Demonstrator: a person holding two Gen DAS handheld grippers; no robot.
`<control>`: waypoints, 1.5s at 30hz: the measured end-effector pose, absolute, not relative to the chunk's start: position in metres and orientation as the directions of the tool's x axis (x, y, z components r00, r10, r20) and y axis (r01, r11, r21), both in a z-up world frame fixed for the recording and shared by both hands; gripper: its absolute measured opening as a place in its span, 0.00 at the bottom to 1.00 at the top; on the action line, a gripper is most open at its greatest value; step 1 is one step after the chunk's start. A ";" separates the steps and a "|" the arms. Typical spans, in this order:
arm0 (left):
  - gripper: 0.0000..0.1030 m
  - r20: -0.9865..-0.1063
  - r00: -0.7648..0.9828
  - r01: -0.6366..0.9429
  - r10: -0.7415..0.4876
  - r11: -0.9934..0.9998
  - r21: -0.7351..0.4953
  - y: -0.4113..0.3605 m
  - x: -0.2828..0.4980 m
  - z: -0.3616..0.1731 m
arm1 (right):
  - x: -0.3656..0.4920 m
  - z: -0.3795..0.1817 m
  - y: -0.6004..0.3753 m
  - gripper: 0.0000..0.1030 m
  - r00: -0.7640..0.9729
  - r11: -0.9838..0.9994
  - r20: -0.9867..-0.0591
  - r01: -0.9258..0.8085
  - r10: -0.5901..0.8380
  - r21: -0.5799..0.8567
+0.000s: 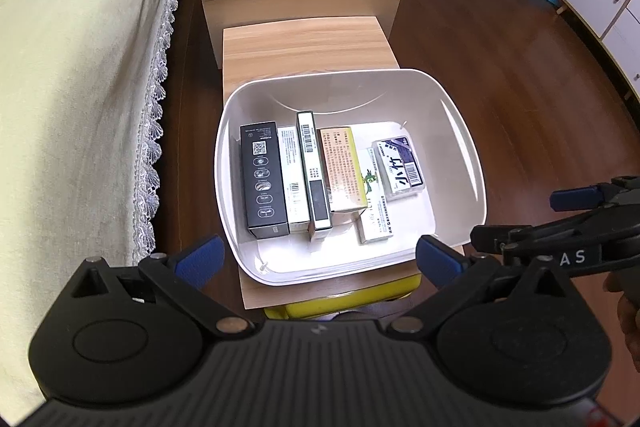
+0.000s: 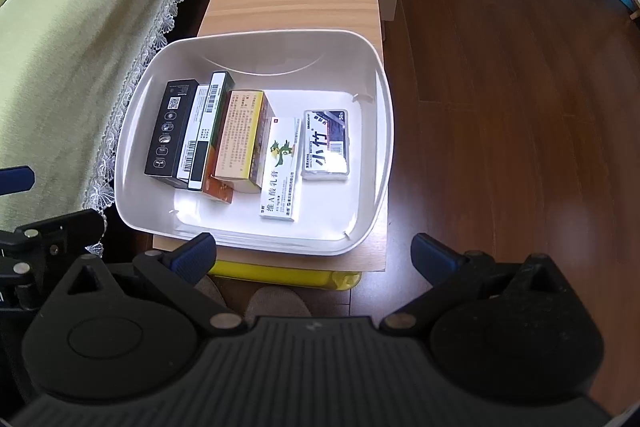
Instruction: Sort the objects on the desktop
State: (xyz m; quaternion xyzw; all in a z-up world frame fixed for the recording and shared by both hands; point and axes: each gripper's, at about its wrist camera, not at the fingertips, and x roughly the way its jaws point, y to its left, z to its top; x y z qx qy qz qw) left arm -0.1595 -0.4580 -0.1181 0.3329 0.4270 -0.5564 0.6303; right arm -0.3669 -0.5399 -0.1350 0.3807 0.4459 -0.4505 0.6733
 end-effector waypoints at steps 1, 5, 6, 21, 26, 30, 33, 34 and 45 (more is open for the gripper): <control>1.00 -0.909 0.017 0.986 -0.416 0.158 -0.054 -0.458 -0.160 -0.118 | -0.368 -0.135 -0.540 0.99 0.198 0.302 -0.943 0.946 -0.267 0.113; 1.00 -0.910 0.020 0.986 -0.414 0.156 -0.050 -0.459 -0.160 -0.119 | -0.369 -0.136 -0.541 0.99 0.200 0.299 -0.943 0.947 -0.266 0.117; 1.00 -0.910 0.020 0.986 -0.413 0.157 -0.049 -0.459 -0.160 -0.119 | -0.369 -0.136 -0.542 0.99 0.201 0.300 -0.943 0.947 -0.264 0.118; 1.00 -0.904 0.030 0.986 -0.427 0.161 -0.044 -0.459 -0.156 -0.114 | -0.361 -0.137 -0.545 0.99 0.204 0.318 -0.943 0.941 -0.264 0.115; 1.00 -0.899 0.032 0.985 -0.437 0.166 -0.046 -0.457 -0.153 -0.112 | -0.359 -0.135 -0.544 0.99 0.203 0.324 -0.942 0.940 -0.268 0.111; 1.00 -0.892 0.036 0.983 -0.450 0.177 -0.050 -0.454 -0.149 -0.108 | -0.358 -0.133 -0.544 0.99 0.207 0.328 -0.940 0.938 -0.273 0.111; 1.00 -0.886 0.040 0.981 -0.461 0.187 -0.053 -0.451 -0.145 -0.104 | -0.356 -0.132 -0.543 0.99 0.210 0.334 -0.937 0.936 -0.280 0.110; 1.00 -0.884 0.042 0.980 -0.465 0.190 -0.054 -0.450 -0.144 -0.103 | -0.355 -0.131 -0.543 0.99 0.211 0.336 -0.935 0.935 -0.285 0.109; 1.00 -0.870 0.075 0.967 -0.488 0.250 -0.056 -0.435 -0.125 -0.095 | -0.341 -0.118 -0.543 0.99 0.230 0.372 -0.918 0.923 -0.323 0.100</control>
